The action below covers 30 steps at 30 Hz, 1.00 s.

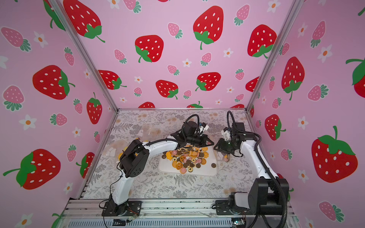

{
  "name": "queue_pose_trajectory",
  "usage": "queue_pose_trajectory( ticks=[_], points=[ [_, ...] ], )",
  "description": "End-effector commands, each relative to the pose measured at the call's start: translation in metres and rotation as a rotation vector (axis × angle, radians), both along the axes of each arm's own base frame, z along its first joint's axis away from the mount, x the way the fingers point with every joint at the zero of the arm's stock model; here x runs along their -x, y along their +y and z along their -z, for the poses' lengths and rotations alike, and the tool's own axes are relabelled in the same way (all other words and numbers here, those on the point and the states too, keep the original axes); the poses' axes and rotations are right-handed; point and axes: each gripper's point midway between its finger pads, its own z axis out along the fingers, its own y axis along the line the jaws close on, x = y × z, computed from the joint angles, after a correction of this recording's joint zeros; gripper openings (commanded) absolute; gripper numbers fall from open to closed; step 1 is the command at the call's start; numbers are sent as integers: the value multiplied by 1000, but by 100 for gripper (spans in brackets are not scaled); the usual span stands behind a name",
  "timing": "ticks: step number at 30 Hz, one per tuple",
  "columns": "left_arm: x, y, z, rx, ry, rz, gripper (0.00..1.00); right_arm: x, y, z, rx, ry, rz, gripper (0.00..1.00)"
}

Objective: Pour cookies out of the ziploc bag
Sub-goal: Open the ziploc bag at the center of the board.

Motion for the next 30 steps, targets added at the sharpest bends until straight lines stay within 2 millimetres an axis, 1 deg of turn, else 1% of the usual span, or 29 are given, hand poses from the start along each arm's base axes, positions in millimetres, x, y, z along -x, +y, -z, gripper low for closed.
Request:
queue_pose_trajectory(
  ticks=[1, 4, 9, 15, 21, 24, 25, 28, 30],
  points=[
    [2, 1, -11, 13, -15, 8, 0, -5, -2, -7, -3, -32, 18, 28],
    [1, 2, -10, 14, -14, 8, 0, -8, 0, -5, -15, -30, 18, 25],
    [2, 2, -8, 9, -9, 8, 0, -14, 6, -7, -57, -29, 19, 24],
    [3, 4, -8, 5, -9, 6, 0, -18, 6, -4, -55, -16, 29, 24],
    [3, 5, -9, 6, -11, 4, 0, -19, 2, -1, -34, -14, 38, 16],
    [3, 7, -8, 2, -9, 4, 0, -19, 1, -2, -23, -21, 43, 13],
    [4, 7, -6, 0, -8, 3, 0, -19, 0, -1, -21, -20, 44, 10],
    [4, 9, -4, -3, -5, 3, 0, -20, 1, 0, -22, -18, 42, 8],
    [5, 9, -5, -3, -5, 3, 0, -20, 1, 0, -22, -14, 40, 4]
  ],
)
